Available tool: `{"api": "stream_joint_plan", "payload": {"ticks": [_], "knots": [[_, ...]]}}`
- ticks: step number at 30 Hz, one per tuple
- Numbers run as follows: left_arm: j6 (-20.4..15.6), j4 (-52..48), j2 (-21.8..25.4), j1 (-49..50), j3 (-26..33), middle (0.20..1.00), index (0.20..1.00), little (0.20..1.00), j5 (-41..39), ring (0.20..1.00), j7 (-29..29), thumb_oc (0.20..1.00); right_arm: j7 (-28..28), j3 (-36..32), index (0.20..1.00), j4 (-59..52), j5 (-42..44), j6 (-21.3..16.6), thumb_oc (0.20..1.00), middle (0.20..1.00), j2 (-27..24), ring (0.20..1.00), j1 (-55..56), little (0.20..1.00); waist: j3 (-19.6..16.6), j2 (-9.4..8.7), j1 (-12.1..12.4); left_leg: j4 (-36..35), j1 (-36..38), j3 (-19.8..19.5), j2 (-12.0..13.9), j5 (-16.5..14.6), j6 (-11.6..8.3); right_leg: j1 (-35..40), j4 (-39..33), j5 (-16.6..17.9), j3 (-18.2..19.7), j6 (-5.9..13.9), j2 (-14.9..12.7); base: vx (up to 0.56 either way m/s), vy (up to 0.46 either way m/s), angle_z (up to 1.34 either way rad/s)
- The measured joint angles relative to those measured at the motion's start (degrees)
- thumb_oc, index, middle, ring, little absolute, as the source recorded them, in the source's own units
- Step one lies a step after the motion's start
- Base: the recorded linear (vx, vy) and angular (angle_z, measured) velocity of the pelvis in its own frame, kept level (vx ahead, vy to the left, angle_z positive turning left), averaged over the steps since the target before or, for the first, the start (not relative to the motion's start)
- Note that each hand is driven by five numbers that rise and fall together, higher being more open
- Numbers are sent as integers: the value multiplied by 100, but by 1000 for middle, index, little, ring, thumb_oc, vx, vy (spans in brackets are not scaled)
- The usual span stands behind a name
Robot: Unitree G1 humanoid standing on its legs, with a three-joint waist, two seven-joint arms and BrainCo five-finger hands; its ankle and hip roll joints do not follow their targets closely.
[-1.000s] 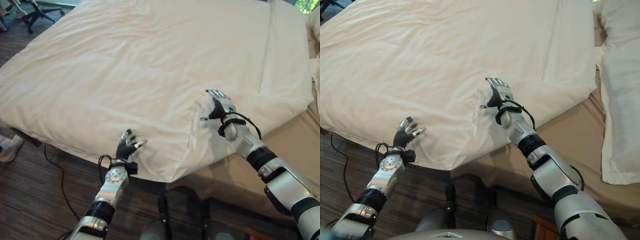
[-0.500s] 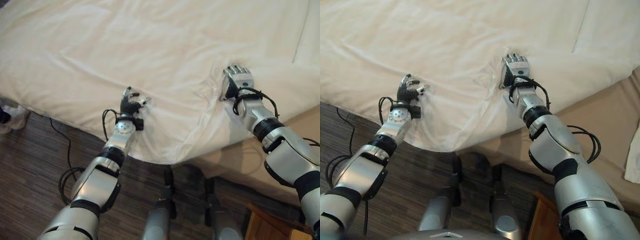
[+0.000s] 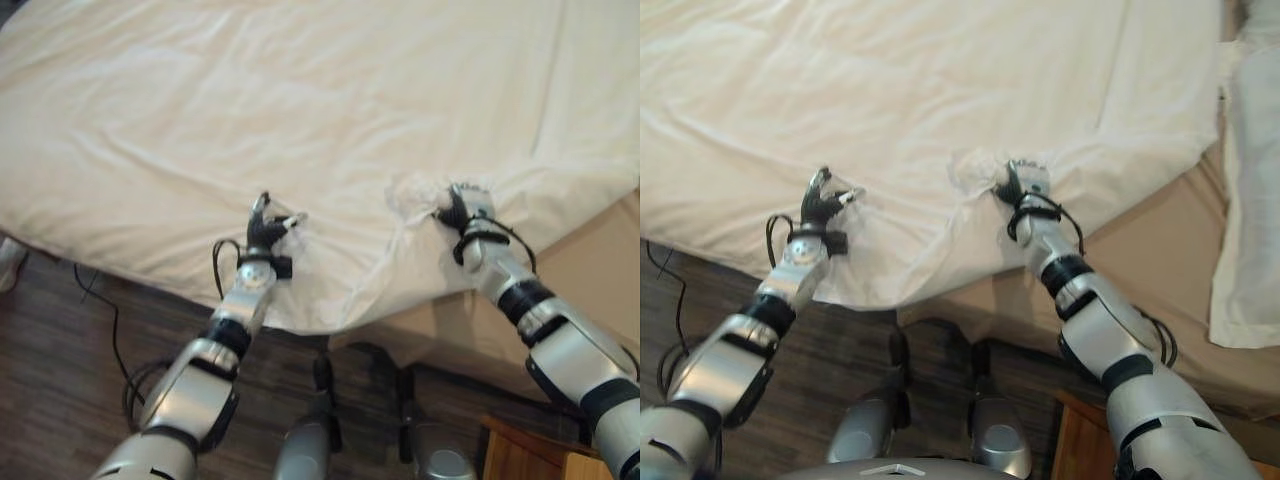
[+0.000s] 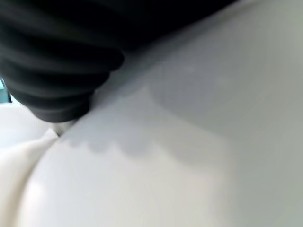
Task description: Making the bed.
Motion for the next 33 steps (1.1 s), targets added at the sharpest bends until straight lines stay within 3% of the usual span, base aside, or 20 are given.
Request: {"api": "stream_joint_plan", "payload": {"ticks": [5,8,17,19,25,28,29,30,31,33], "knots": [[121,-428,-17,607,331,1000,1000,1000,260,1000,-105,1000,161,-726,200,-617,-50,-32,200,200,-143,200,1088,200,-183,-248,-162,0,245,175,30,-58,20,144,0,-16,168,-13,-3,38,-20,-18],[193,-641,5,983,539,1000,1000,1000,304,1000,-248,1000,259,-1002,200,-827,-64,-80,200,200,-309,200,1614,200,-340,-237,-286,-3,296,224,18,-85,57,171,-2,-16,231,-12,-11,18,-14,-11],[253,-1186,128,1863,1064,1000,1000,1000,314,1000,-642,1000,666,-1612,200,-1769,-495,-339,200,200,-1142,200,3013,200,-571,-115,-651,-35,583,857,42,-294,47,127,-28,-7,791,63,-10,32,0,-33],[273,-1260,101,1997,1157,1000,1000,1000,314,1000,-696,1000,737,-2019,200,-2107,-501,-443,200,200,-1156,200,3652,200,-620,-80,-760,-36,615,908,41,-314,49,136,-27,-15,832,72,-15,24,3,-18],[356,-1298,-46,2223,1338,1000,1000,1000,318,1000,-732,1000,876,-2118,200,-2464,-681,-488,200,200,-1131,200,4539,200,-708,-32,-945,-36,686,1051,52,-366,28,126,-27,-24,943,82,18,17,-3,-11],[366,-1364,-256,2438,1464,1000,1000,1000,335,1000,-693,1000,884,-2460,200,-2692,-736,-532,200,200,-754,200,4823,200,-727,-62,-943,-34,742,1157,85,-385,10,126,-26,-40,1036,83,56,-1,-4,-14],[369,-1363,-284,2456,1528,1000,1000,1000,410,1000,-668,1000,876,-2494,266,-2725,-746,-535,266,266,-690,266,4845,266,-729,-68,-950,-36,766,1165,87,-384,12,142,-27,-34,1044,74,57,-6,-2,-15],[369,-1362,-310,2468,1520,1000,1000,1000,497,1000,-634,1000,864,-2490,906,-2709,-756,-539,906,906,-597,906,4874,906,-745,-87,-948,-36,797,1183,99,-387,8,163,-26,-26,1062,64,72,-11,4,-7],[368,-1363,-334,2464,1511,1000,1000,1000,536,1000,-621,1000,853,-2505,1000,-2674,-758,-538,1000,1000,-534,1000,4917,1000,-758,-103,-970,-36,801,1185,108,-393,0,168,-25,-26,1067,63,81,-22,3,-3],[368,-1348,-355,2464,1493,1000,1000,1000,536,1000,-570,1000,773,-2602,1000,-2423,-753,-547,1000,1000,-306,1000,4957,1000,-789,-154,-1013,-36,801,1176,125,-394,-2,177,-25,-25,1056,60,97,-15,-3,0]]}}
